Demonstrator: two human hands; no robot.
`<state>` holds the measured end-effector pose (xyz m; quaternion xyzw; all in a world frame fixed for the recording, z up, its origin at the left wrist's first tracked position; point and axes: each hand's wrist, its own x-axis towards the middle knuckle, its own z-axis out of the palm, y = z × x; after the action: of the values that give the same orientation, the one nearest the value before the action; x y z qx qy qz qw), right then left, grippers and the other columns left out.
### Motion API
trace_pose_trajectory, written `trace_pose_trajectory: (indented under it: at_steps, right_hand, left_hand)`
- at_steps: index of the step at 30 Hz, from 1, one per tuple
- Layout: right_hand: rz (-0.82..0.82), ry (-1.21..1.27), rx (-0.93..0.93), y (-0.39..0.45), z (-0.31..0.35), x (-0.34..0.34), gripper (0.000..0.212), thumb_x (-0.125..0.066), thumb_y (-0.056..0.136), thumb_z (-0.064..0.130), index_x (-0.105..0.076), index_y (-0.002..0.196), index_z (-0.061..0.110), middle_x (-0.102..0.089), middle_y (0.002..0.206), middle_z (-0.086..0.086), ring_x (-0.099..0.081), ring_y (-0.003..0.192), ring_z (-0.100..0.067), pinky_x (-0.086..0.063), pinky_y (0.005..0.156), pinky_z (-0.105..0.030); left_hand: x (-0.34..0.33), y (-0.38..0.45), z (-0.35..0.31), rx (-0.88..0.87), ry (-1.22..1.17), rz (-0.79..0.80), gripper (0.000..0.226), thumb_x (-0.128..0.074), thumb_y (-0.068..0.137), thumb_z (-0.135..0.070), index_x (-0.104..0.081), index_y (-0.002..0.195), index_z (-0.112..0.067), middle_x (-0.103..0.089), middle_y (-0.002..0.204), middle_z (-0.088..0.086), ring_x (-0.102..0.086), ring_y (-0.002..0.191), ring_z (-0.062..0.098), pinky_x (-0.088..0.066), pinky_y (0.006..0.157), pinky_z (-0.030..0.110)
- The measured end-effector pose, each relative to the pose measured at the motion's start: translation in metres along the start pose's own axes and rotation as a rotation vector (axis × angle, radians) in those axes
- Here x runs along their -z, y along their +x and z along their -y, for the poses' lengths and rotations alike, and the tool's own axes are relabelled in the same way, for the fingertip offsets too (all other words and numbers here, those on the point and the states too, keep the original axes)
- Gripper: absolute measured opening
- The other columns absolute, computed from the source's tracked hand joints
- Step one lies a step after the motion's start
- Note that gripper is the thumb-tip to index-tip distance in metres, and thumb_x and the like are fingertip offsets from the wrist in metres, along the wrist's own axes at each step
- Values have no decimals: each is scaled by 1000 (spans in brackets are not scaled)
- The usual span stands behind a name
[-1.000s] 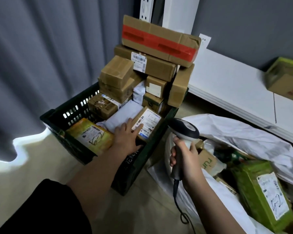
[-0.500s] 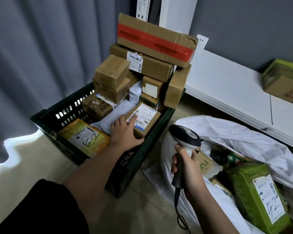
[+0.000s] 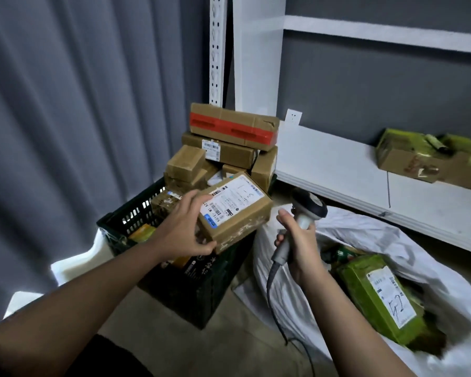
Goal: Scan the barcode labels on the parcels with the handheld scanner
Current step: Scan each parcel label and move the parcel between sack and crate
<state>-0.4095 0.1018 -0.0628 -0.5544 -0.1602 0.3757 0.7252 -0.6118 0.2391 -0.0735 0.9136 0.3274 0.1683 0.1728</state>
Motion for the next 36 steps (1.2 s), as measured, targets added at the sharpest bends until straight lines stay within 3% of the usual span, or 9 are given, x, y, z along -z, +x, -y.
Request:
trace_pose_trajectory:
  at_steps: [3, 5, 12, 14, 17, 21, 25, 29, 36]
  right_hand:
    - [34, 11, -11, -13, 19, 7, 66, -77, 83, 30, -43, 135, 8, -57, 82, -3, -48, 51, -10, -44, 47, -23]
    - [65, -11, -11, -26, 29, 15, 79, -82, 77, 36, -42, 137, 3, -54, 75, -2, -48, 50, -11, -44, 45, -23]
    - [132, 47, -3, -57, 43, 47, 75, -79, 81, 30, -40, 136, -1, -53, 68, -2, -46, 47, -11, -42, 43, -24]
    - [81, 124, 1, -60, 44, 51, 84, -83, 74, 38, -43, 138, 2, -54, 71, -1, -46, 47, -9, -42, 43, -24]
    - [10, 312, 14, -64, 43, 50, 113, -92, 49, 52, -44, 142, 8, -62, 90, -4, -51, 51, -7, -44, 44, -22]
    - [-116, 412, 53, -74, 40, 42, 72, -77, 82, 34, -42, 140, 12, -65, 106, -11, -54, 54, -8, -45, 45, -20]
    - [-125, 392, 88, -82, 37, 32, 58, -74, 86, 26, -42, 133, 15, -69, 116, -14, -61, 71, -15, -47, 56, -25]
    - [-84, 337, 110, -86, 40, 31, 47, -73, 87, 23, -44, 124, 19, -69, 107, -11, -57, 68, -15, -45, 58, -27]
    - [-32, 52, 146, -95, 52, 55, 13, -62, 93, 17, -49, 96, 16, -52, 64, -3, -38, 40, -11, -34, 43, -22]
  left_hand:
    - [22, -16, -28, -171, 124, 46, 109, -75, 64, -55, -14, 149, -23, -2, 152, -4, -11, 136, 6, -25, 108, 24]
    - [33, -22, -42, -265, 174, 26, 108, -74, 64, -54, -14, 149, -23, -1, 152, -3, -10, 139, 10, -20, 107, 22]
    - [56, -30, -72, -470, 231, -55, 104, -61, 64, -61, -8, 148, -29, -2, 156, 5, -21, 141, 29, -43, 95, 32]
    - [49, -34, -82, -328, 85, -143, 104, -62, 68, -60, -2, 149, -33, 5, 158, -2, -21, 143, 25, -40, 104, 38]
    - [26, -42, -111, 147, -537, -191, 109, -72, 75, -50, 5, 151, -33, -3, 160, -1, -19, 141, 14, -28, 110, 34]
    - [-16, -47, -159, 397, -1172, 164, 129, -71, 52, -66, -1, 153, -30, -29, 155, 1, -34, 139, 21, -30, 113, 38]
    - [-28, -31, -188, 423, -1479, 6, 116, -76, 56, -58, -15, 151, -29, -52, 138, -2, -51, 125, 18, -37, 109, 41]
    - [-23, -19, -189, 412, -1516, -116, 68, -66, 88, -21, -27, 144, -24, -61, 126, 1, -61, 114, 23, -43, 105, 44]
    - [14, -19, -146, 475, -1272, -143, 70, -64, 90, -19, -22, 144, -30, -55, 134, 3, -54, 121, 25, -43, 101, 44]
